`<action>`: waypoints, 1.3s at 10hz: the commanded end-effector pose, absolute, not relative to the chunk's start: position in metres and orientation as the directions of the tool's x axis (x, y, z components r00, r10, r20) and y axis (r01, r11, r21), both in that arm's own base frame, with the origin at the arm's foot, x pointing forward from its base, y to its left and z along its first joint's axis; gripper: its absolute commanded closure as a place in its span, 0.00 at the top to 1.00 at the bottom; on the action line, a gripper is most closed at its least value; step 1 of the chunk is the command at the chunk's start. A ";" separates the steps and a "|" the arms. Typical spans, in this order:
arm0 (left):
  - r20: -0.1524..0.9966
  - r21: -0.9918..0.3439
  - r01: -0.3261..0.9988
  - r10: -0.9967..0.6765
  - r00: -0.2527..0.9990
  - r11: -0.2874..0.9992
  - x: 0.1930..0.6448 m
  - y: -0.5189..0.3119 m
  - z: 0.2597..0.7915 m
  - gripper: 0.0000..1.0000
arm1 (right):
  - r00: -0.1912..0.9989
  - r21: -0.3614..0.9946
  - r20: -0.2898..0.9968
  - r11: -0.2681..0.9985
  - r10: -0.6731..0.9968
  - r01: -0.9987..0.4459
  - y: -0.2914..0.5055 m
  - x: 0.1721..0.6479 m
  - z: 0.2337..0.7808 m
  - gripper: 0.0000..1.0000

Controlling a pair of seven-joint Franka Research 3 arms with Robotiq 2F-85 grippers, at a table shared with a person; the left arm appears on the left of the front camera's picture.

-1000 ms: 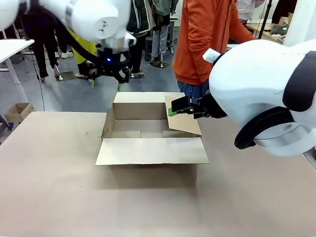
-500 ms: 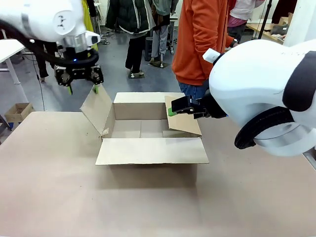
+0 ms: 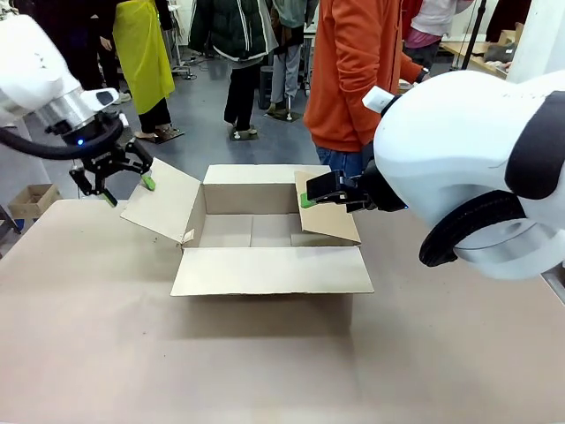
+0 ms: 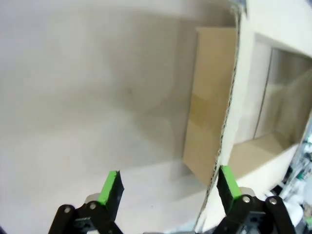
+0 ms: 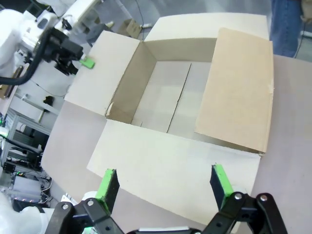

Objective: Pack the gift set into the box.
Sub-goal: Place both hands on the side flaps of the Package Box and spread them outward.

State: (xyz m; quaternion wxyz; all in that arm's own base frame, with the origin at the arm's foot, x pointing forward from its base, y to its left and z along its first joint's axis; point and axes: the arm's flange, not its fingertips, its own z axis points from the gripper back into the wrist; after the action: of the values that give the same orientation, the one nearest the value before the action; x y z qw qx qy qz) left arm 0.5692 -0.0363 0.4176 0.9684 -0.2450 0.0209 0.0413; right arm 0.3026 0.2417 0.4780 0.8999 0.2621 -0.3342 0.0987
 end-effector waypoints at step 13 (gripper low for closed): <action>-0.061 -0.473 -0.090 0.070 0.996 0.877 0.569 -0.036 0.418 1.00 | 0.942 -0.131 0.223 0.966 0.250 -0.225 0.338 0.468 0.507 1.00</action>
State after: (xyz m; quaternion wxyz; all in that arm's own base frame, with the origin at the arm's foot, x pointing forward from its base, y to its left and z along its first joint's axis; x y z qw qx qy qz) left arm 0.5712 -0.0365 0.4156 0.9667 -0.2524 0.0202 0.0368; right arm 0.4354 0.2983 0.5053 0.9787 0.0101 -0.1514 0.1385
